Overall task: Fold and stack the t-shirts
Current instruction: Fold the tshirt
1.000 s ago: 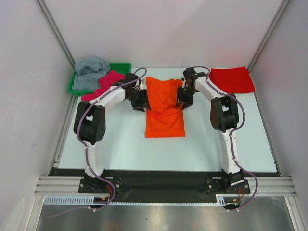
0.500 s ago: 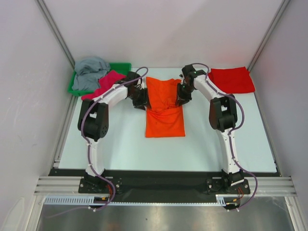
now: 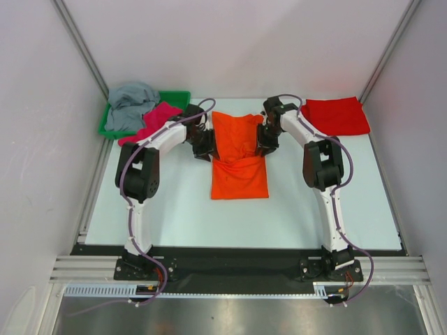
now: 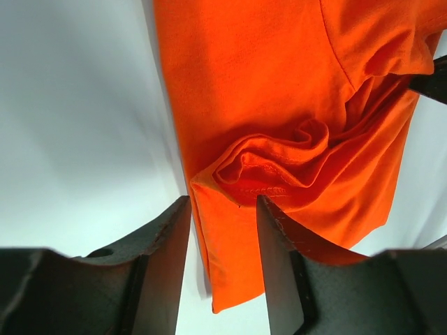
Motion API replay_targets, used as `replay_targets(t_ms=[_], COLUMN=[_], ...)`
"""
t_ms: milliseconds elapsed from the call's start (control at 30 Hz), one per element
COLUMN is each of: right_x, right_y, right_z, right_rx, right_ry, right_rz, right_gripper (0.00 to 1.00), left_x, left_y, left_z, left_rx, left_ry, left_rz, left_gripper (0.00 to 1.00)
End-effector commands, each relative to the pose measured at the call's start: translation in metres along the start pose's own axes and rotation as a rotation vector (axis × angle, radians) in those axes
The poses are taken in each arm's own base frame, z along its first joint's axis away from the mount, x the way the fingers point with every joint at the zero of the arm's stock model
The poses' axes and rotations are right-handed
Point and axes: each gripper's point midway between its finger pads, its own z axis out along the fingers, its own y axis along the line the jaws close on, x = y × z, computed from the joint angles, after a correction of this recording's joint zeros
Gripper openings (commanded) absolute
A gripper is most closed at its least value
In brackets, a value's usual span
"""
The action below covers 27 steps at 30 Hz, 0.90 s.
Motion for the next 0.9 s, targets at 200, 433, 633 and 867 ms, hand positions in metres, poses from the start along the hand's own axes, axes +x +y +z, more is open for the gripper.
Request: replay_targets(t_ms=[200,433,633,867], right_x=[0.004,0.002,-0.002,-0.011], right_y=[-0.005,0.000,0.002,0.002], right_z=[-0.003,-0.001,-0.003,-0.022], right_rx=[0.037,0.026,0.021,0.054], right_ry=[-0.006,-0.012,-0.025,-0.073], right_rz=[-0.034,-0.024,-0.023,-0.011], right_gripper=[0.35,0.26,0.07,0.00], left_x=[-0.011,-0.014,-0.021,-0.037], left_y=[-0.006,-0.007,-0.011,-0.020], left_z=[0.004,0.010,0.008,-0.009], left_rx=[0.020,0.010,0.019,0.019], left_ry=[-0.020,-0.022,-0.046,-0.108], left_rz=[-0.016,-0.021,-0.016,0.001], left_gripper=[0.44,0.40,0.09,0.00])
